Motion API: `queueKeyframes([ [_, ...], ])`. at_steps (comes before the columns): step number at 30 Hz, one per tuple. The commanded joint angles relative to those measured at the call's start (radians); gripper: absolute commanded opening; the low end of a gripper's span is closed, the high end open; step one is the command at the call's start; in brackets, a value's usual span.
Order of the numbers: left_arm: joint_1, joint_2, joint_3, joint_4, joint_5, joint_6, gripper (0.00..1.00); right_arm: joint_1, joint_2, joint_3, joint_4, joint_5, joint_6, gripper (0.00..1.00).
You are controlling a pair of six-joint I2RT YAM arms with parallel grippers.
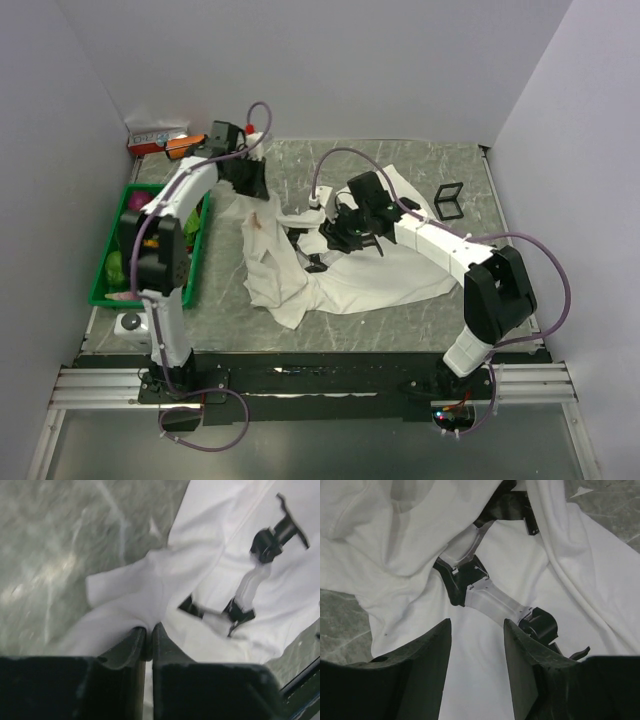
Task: Remove the brooch from the garment
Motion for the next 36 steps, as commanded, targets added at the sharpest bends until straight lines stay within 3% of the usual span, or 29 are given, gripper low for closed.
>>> queueKeyframes([
  [1, -0.106, 0.208, 0.203, 0.003, 0.1, -0.038, 0.22, -0.018, 0.04, 0.082, 0.014, -0.03, 0.038, 0.53],
  [3, -0.132, 0.253, 0.23, 0.006, 0.077, -0.039, 0.43, -0.019, 0.055, 0.096, 0.012, -0.039, 0.042, 0.53],
  [8, -0.082, 0.198, 0.227, 0.049, 0.016, -0.041, 0.54, -0.018, 0.074, 0.13, 0.015, -0.053, 0.061, 0.53],
  [13, -0.017, -0.009, -0.015, 0.239, -0.015, -0.088, 0.61, -0.014, 0.101, 0.15, 0.023, -0.06, 0.085, 0.53],
  [23, -0.014, 0.006, -0.195, 0.229, 0.019, -0.134, 0.62, 0.001, 0.133, 0.199, 0.02, -0.064, 0.098, 0.53],
  [36, -0.018, 0.098, -0.152, 0.198, -0.023, -0.128, 0.36, 0.015, 0.089, 0.135, 0.027, -0.039, 0.085, 0.54],
])
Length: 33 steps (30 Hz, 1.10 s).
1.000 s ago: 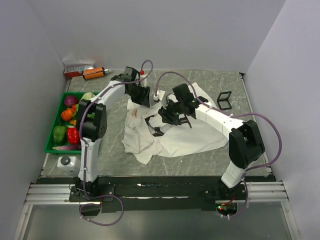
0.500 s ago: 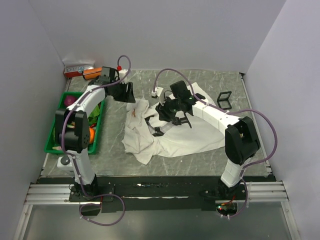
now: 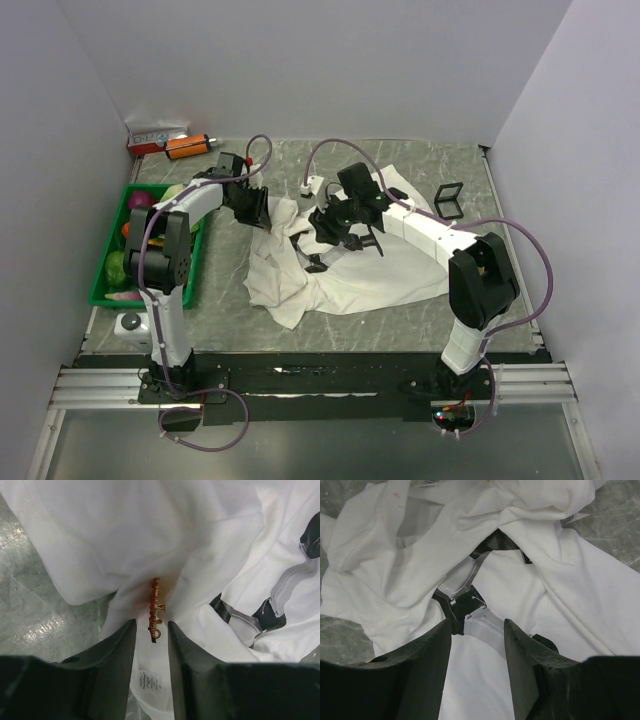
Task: Remove the brooch from the garment
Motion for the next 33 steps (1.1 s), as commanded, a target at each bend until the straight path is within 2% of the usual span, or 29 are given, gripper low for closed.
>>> queueKeyframes([
  [1, -0.001, 0.002, 0.041, -0.002, -0.008, -0.01, 0.34, 0.01, -0.045, -0.013, 0.025, 0.009, -0.004, 0.54],
  [4, -0.005, -0.01, 0.033, -0.005, -0.023, -0.001, 0.23, 0.01, -0.048, -0.019, 0.028, 0.009, -0.004, 0.54],
  [8, -0.014, -0.05, 0.023, -0.027, -0.038, 0.01, 0.01, 0.012, -0.035, -0.006, 0.034, 0.0, 0.013, 0.54],
  [16, -0.013, -0.176, 0.004, -0.176, -0.055, -0.059, 0.01, 0.059, 0.019, 0.12, 0.08, -0.072, 0.15, 0.53],
  [21, -0.016, -0.243, -0.048, -0.208, -0.039, -0.186, 0.01, 0.149, 0.07, 0.159, 0.146, 0.079, 0.214, 0.54],
  [28, -0.014, -0.34, -0.181, -0.2, 0.053, -0.269, 0.01, 0.225, 0.059, 0.041, 0.329, 0.094, 0.196, 0.55],
  [33, -0.011, -0.371, -0.23, -0.212, 0.046, -0.289, 0.01, 0.254, 0.093, 0.03, 0.358, 0.072, 0.167, 0.57],
])
